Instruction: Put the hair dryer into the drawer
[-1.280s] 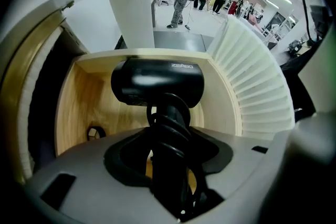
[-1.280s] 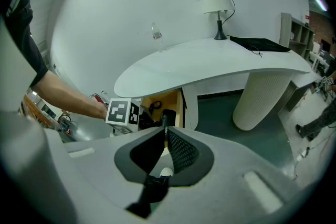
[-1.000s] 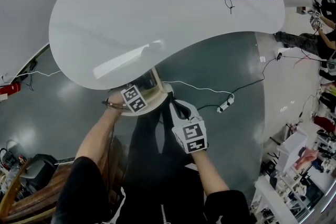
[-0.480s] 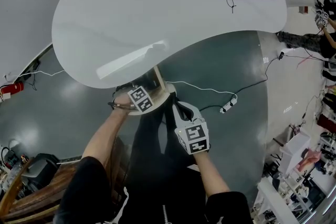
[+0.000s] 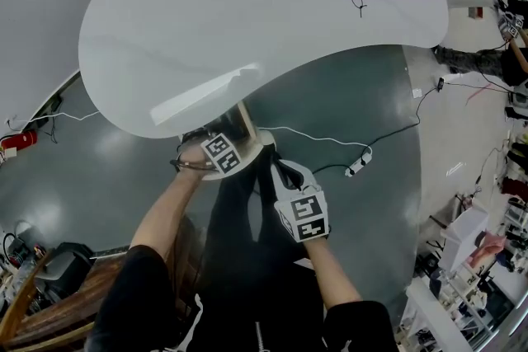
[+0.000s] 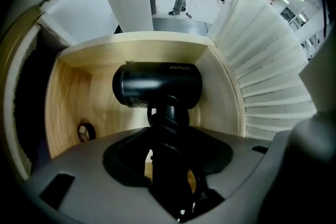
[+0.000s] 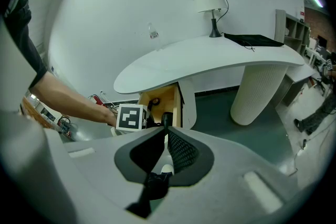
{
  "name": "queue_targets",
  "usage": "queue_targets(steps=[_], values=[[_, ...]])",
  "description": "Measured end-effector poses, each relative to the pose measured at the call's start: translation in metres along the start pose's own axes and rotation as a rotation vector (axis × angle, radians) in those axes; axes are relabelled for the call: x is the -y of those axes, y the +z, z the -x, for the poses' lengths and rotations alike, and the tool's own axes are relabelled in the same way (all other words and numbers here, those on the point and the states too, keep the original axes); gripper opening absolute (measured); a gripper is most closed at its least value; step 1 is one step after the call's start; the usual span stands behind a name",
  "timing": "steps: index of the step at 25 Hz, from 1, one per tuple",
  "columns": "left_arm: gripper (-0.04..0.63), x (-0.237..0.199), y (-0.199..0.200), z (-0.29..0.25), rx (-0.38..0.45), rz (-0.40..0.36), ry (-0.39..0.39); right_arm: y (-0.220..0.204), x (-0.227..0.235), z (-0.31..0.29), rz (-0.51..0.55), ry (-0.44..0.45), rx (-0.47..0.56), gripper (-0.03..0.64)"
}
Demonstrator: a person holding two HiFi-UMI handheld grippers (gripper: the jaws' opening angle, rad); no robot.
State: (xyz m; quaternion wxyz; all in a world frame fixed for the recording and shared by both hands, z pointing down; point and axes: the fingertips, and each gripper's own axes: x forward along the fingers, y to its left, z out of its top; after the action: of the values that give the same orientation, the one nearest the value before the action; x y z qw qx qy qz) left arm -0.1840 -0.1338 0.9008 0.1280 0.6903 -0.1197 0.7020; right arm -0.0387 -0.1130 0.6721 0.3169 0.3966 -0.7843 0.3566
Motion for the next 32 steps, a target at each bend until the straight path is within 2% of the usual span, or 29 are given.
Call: queue_targets(steps=[9,17,32], values=[[0.219,0.002,0.002,-0.003,-0.01,0.01,-0.021,0.004,0.001,-0.002,-0.001,0.009,0.002,0.008],[0.219,0.002,0.012,0.012,0.052,0.017,-0.033,0.01,0.002,-0.004,0.015,0.023,0.0,0.009],[0.218,-0.003,0.017,0.072,0.16,0.054,0.044,0.042,-0.013,0.003,0.115,0.088,0.026,0.006]])
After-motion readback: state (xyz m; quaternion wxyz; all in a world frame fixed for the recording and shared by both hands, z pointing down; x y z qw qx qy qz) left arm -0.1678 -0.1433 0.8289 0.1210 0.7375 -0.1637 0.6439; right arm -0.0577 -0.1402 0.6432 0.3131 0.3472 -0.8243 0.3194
